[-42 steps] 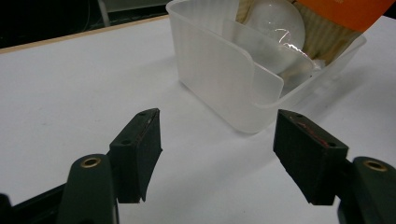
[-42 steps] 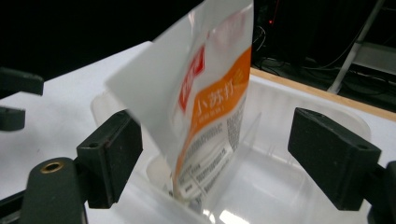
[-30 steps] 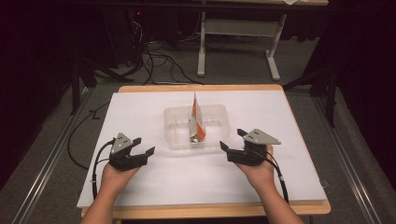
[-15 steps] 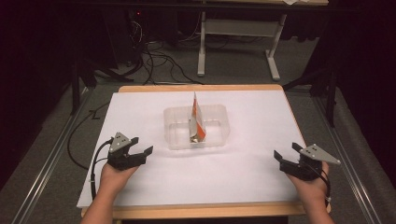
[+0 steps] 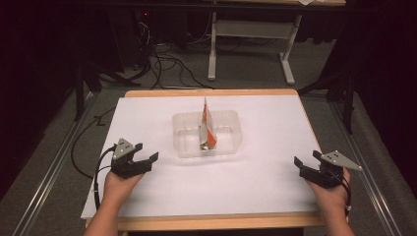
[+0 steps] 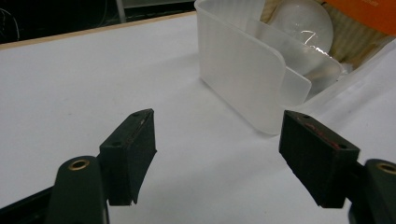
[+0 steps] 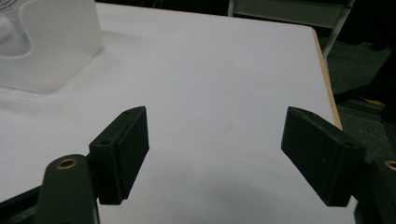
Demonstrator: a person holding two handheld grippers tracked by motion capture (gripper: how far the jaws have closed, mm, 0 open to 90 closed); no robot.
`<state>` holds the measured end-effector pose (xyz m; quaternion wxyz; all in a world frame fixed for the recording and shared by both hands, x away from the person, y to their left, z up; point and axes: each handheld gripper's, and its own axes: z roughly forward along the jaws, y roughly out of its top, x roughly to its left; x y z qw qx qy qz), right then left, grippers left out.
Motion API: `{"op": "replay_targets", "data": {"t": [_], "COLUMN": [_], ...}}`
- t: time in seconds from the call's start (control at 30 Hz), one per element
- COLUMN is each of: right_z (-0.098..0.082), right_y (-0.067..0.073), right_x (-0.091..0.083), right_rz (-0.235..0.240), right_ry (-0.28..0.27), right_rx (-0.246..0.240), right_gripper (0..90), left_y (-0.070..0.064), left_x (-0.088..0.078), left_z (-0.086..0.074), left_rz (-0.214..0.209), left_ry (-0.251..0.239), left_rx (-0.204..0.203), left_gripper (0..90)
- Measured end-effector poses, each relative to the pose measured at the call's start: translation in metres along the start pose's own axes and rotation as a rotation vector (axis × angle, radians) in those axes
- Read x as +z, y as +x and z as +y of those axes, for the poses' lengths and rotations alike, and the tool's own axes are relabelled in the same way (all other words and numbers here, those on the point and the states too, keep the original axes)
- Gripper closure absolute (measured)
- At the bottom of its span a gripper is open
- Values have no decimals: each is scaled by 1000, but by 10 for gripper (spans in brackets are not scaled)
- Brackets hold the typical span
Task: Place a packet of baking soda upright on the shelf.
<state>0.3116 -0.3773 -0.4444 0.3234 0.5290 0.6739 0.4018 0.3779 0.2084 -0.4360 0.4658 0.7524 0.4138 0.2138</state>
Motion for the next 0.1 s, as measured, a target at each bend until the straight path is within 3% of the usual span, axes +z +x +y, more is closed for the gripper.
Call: {"op": "replay_targets", "data": {"t": [0.1], "right_z": [0], "right_y": [3], "right_x": [1], "right_rz": [1], "right_ry": [4], "right_rx": [-6], "right_gripper": [233], "left_y": [1], "left_x": [-1], "left_z": [0], "left_rz": [1], "left_ry": [-3], "left_rx": [-4], "left_gripper": [277]}}
